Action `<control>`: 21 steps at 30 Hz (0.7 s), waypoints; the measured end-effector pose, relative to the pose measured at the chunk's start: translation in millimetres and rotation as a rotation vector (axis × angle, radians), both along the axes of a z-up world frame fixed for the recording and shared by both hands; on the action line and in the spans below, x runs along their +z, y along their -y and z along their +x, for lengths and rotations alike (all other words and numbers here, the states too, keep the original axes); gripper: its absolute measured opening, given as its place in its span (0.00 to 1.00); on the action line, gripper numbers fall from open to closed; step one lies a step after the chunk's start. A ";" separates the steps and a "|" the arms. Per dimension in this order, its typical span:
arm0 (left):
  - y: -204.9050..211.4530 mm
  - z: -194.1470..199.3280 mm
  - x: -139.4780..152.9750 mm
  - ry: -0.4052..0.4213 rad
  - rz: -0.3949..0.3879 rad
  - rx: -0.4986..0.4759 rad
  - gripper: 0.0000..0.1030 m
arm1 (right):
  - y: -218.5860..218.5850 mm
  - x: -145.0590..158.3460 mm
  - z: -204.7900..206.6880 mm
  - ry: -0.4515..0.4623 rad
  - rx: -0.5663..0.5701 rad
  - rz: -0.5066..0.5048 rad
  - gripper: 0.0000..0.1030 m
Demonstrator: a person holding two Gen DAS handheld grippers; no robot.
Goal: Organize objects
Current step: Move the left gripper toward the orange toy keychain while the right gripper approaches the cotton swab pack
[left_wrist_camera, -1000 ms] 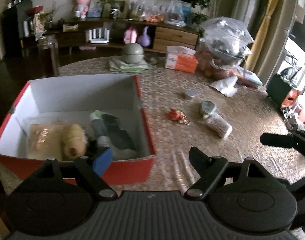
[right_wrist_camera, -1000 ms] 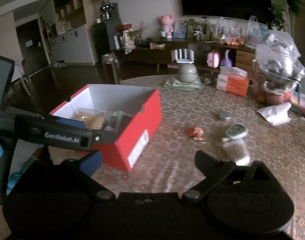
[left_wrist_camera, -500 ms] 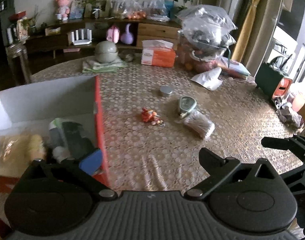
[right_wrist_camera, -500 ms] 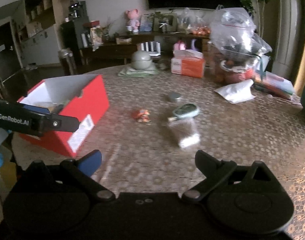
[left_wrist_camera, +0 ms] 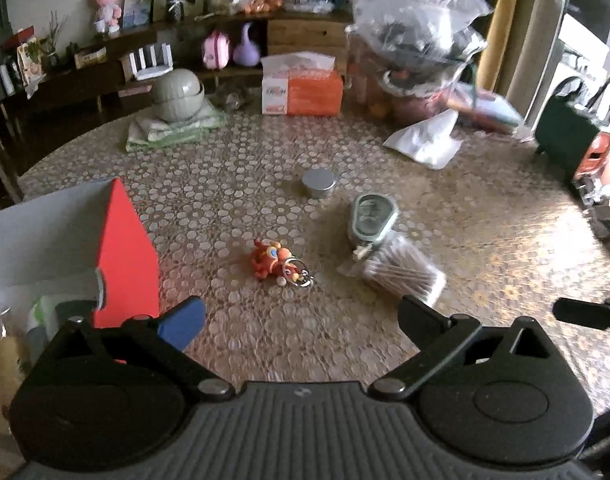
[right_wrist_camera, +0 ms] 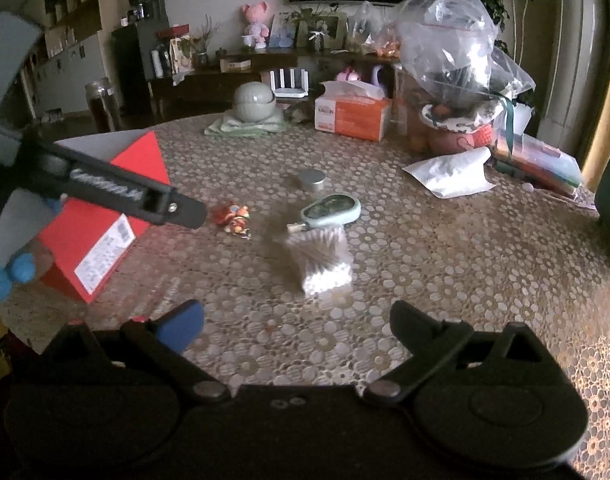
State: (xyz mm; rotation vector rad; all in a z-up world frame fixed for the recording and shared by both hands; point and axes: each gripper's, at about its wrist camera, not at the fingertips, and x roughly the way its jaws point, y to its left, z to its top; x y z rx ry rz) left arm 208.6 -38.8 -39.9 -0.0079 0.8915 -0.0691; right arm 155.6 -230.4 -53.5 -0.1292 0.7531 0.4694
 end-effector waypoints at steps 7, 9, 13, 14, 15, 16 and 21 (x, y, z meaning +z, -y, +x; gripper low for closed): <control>-5.4 55.9 -18.3 -0.112 -0.072 0.060 1.00 | 2.8 -15.6 27.0 -0.030 -0.002 -0.009 0.96; -4.8 70.7 -22.2 -0.137 -0.082 0.061 1.00 | 0.4 -19.8 34.4 -0.036 0.001 -0.013 0.96; -4.7 91.9 -33.2 -0.171 -0.071 0.076 1.00 | -5.7 -25.7 48.5 -0.039 0.009 -0.020 0.93; -4.9 96.8 -37.8 -0.185 -0.074 0.074 1.00 | -7.9 -27.3 52.3 -0.040 0.014 -0.022 0.92; -5.1 100.4 -42.3 -0.198 -0.076 0.073 1.00 | -9.7 -28.7 55.9 -0.042 0.019 -0.025 0.92; -5.6 103.7 -46.7 -0.208 -0.075 0.077 1.00 | -11.0 -30.3 58.5 -0.043 0.022 -0.026 0.92; -8.4 115.4 -62.0 -0.230 -0.057 0.092 1.00 | -16.3 -40.0 73.5 -0.067 0.022 -0.031 0.91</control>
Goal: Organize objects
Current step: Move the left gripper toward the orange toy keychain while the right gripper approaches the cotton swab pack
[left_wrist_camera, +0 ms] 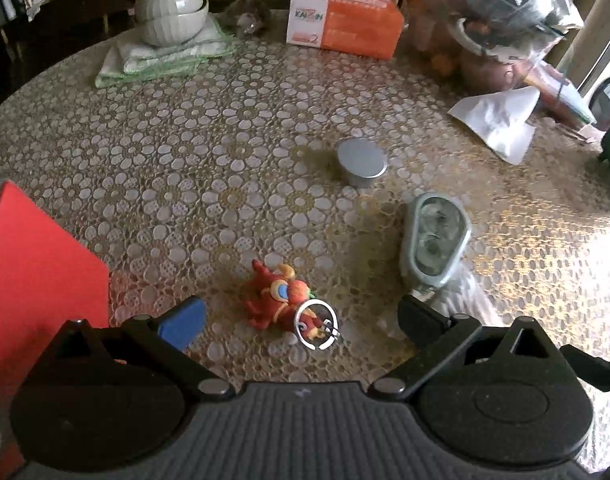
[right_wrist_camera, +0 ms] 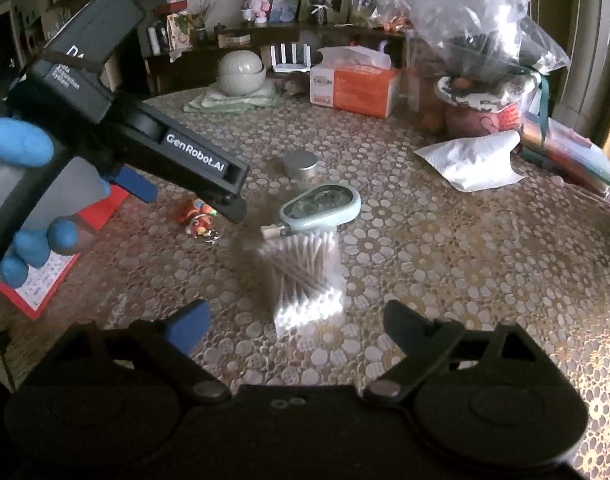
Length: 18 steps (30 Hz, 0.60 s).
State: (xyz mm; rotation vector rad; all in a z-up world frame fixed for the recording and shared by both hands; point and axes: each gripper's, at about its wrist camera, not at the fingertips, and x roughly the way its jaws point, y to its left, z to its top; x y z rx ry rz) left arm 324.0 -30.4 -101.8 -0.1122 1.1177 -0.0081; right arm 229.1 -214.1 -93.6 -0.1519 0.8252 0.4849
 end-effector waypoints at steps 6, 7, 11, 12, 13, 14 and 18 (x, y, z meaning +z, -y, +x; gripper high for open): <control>-5.1 5.8 -6.8 0.022 0.028 0.028 0.97 | -3.1 -9.8 12.7 -0.014 -0.016 -0.014 0.88; -5.3 6.4 -6.8 0.027 0.025 0.029 0.93 | -3.8 -11.4 14.8 -0.016 -0.018 -0.018 0.87; -2.7 9.0 -9.2 0.016 0.013 0.016 0.80 | -7.8 -20.1 25.3 -0.037 -0.024 -0.031 0.77; -1.2 9.2 -10.9 0.009 0.018 0.014 0.79 | -8.5 -21.5 26.9 -0.039 -0.027 -0.032 0.77; 0.4 8.9 -12.3 0.006 0.028 0.012 0.77 | -9.7 -22.7 28.5 -0.037 -0.030 -0.033 0.77; 2.4 8.1 -12.2 0.010 0.040 0.006 0.76 | -11.2 -24.1 29.9 -0.032 -0.033 -0.038 0.77; 8.9 4.7 -11.4 0.028 0.069 -0.029 0.67 | -16.9 -28.6 33.3 -0.025 -0.034 -0.053 0.76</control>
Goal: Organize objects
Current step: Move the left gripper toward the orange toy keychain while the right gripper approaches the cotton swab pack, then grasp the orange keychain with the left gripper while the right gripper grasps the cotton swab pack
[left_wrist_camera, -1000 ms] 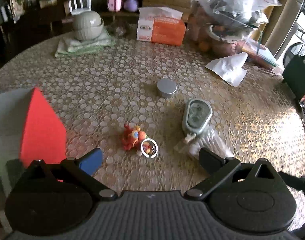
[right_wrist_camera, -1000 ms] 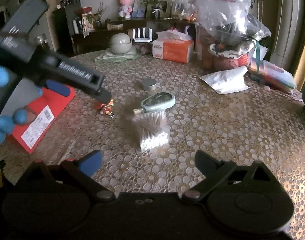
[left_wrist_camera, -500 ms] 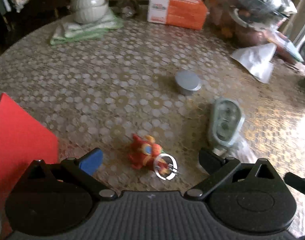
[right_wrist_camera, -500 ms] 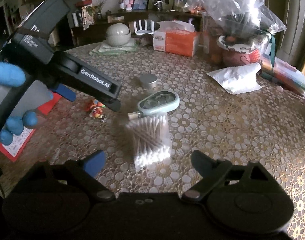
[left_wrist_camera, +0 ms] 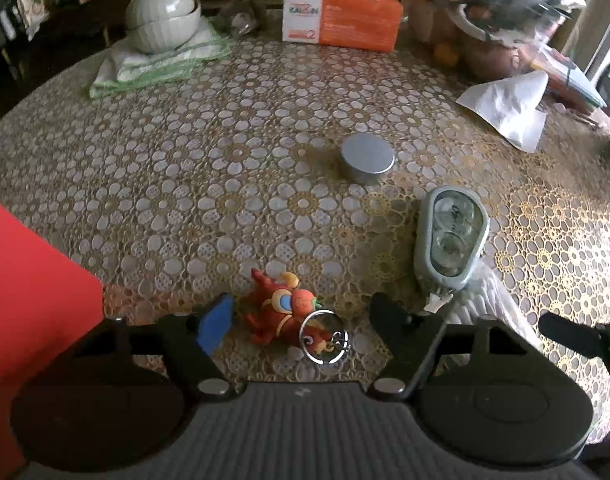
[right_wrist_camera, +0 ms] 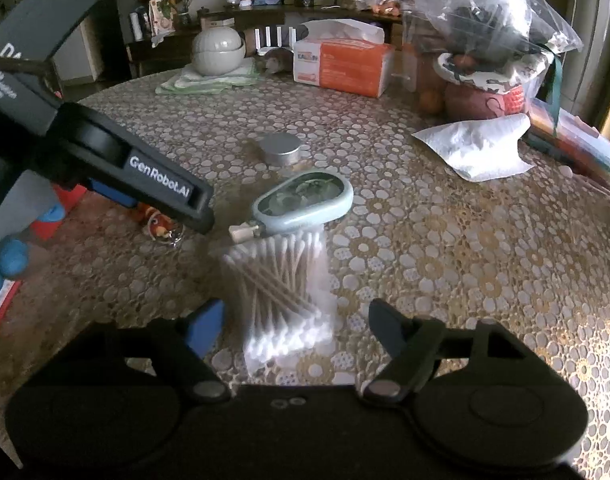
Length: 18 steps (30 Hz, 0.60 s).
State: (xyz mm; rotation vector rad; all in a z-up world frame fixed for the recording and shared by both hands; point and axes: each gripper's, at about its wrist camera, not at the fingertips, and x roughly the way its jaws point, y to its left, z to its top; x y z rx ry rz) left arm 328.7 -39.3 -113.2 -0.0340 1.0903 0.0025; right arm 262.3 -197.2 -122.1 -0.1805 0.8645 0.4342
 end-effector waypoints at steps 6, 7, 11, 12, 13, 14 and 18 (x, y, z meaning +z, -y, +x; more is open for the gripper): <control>1.9 -5.2 3.6 0.024 0.024 -0.011 0.38 | -8.6 -6.6 2.4 0.019 0.000 -0.027 0.74; 3.0 -5.8 3.9 0.027 0.022 -0.026 0.37 | -9.8 -6.6 2.4 0.024 0.000 -0.031 0.71; 5.8 -9.1 4.3 0.036 0.026 -0.046 0.37 | -15.1 -4.8 -1.3 0.030 0.022 -0.038 0.54; 6.2 -9.8 4.3 0.035 0.023 -0.048 0.37 | -16.7 -4.0 -2.6 0.031 0.027 -0.040 0.50; 6.7 -10.9 4.5 0.035 0.022 -0.051 0.37 | -18.3 -3.0 -4.3 0.036 0.026 -0.047 0.42; 7.2 -12.4 4.9 0.035 0.021 -0.051 0.37 | -19.4 -2.1 -6.0 0.041 0.025 -0.051 0.37; 5.7 -20.8 5.5 0.032 0.011 -0.053 0.37 | -18.0 1.4 -11.1 0.030 0.014 -0.040 0.35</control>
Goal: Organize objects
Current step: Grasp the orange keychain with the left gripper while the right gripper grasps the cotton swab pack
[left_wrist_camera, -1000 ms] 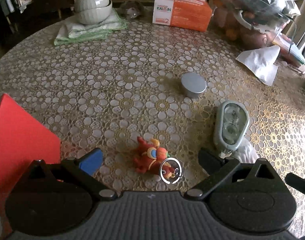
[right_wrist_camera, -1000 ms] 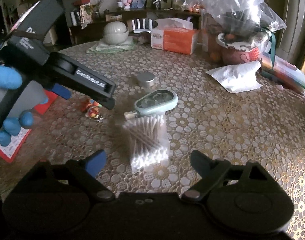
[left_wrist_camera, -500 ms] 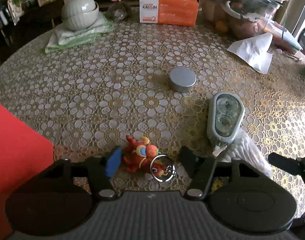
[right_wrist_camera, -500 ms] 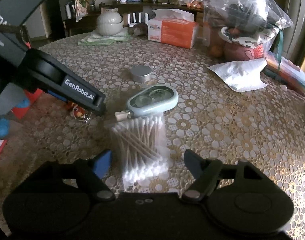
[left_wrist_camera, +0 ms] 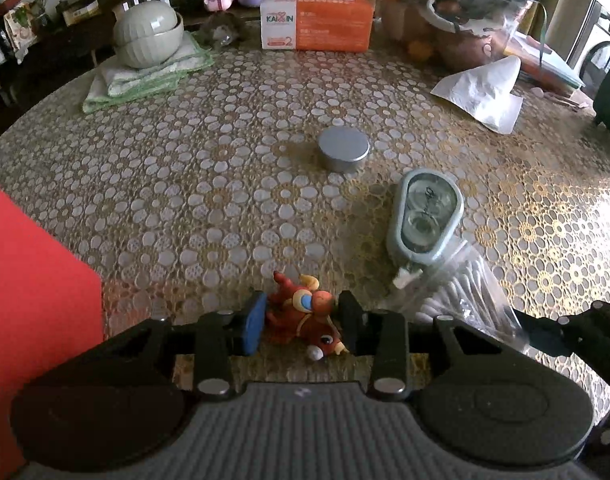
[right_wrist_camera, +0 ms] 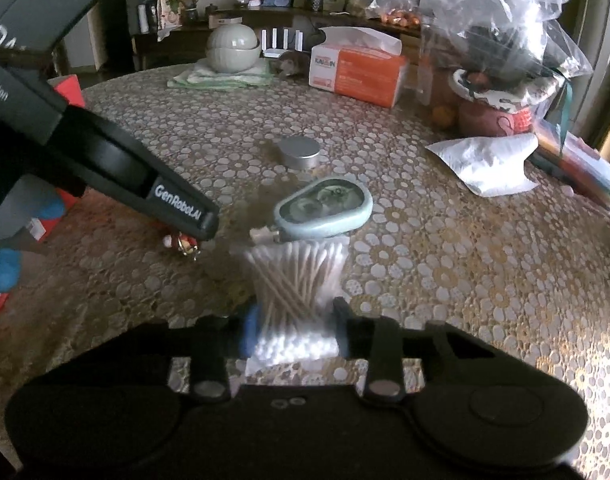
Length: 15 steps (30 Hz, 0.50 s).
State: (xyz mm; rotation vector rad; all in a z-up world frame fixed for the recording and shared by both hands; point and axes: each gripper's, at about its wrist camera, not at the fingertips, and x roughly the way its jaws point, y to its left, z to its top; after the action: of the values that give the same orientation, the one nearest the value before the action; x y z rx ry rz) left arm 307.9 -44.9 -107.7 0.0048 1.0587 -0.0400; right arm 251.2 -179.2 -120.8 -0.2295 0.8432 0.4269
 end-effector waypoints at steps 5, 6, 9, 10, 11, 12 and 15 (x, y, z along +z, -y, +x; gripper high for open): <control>-4.7 -14.3 1.8 -0.014 -0.024 0.008 0.37 | 8.4 7.8 -11.1 -0.032 -0.017 0.052 0.34; -5.8 -17.4 2.7 -0.017 -0.032 0.011 0.37 | 9.9 9.8 -14.4 -0.034 -0.020 0.059 0.34; -6.9 -28.1 7.3 -0.014 -0.044 0.011 0.37 | 13.6 15.8 -25.1 -0.037 -0.024 0.069 0.34; -7.0 -31.6 9.1 -0.016 -0.050 0.010 0.37 | 14.6 17.8 -28.4 -0.038 -0.027 0.071 0.34; -7.3 -35.2 10.7 -0.017 -0.057 0.010 0.37 | 15.9 20.5 -32.5 -0.040 -0.029 0.075 0.34; -7.6 -39.2 12.5 -0.019 -0.065 0.010 0.37 | 17.2 22.7 -36.5 -0.040 -0.030 0.080 0.34; -6.8 -52.2 17.1 -0.017 -0.068 0.001 0.37 | 19.7 30.3 -49.6 -0.043 -0.027 0.095 0.34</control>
State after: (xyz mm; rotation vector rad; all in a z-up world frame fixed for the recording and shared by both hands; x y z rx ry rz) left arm 255.7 -38.2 -90.6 -0.0574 1.0743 -0.0751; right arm 201.6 -198.9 -90.4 -0.1215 0.8648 0.4465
